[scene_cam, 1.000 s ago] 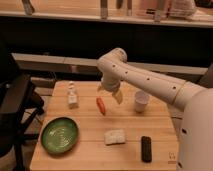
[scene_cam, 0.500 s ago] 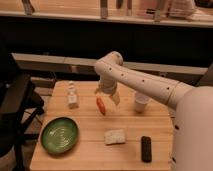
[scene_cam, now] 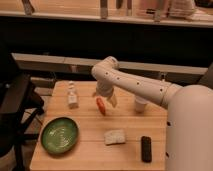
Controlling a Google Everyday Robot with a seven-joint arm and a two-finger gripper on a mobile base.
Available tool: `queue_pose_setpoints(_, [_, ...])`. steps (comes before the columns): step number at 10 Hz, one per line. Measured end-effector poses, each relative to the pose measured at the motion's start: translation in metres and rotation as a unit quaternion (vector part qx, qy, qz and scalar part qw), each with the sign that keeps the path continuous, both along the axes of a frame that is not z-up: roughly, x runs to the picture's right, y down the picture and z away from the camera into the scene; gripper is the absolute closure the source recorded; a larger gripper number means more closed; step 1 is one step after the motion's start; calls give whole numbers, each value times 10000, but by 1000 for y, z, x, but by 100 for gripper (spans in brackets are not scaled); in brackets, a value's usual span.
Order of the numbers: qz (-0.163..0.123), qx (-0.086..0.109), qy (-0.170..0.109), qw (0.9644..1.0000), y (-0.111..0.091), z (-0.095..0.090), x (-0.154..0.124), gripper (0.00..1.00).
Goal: Drag the pepper across the table
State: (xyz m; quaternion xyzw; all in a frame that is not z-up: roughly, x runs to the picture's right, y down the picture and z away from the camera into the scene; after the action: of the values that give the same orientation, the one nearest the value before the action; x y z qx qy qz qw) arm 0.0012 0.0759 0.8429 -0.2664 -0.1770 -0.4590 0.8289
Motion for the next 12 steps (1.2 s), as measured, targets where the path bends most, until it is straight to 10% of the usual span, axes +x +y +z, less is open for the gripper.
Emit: queue_pose_setpoints(12, [-373, -192, -368, 9984, 31, 52, -5, 20])
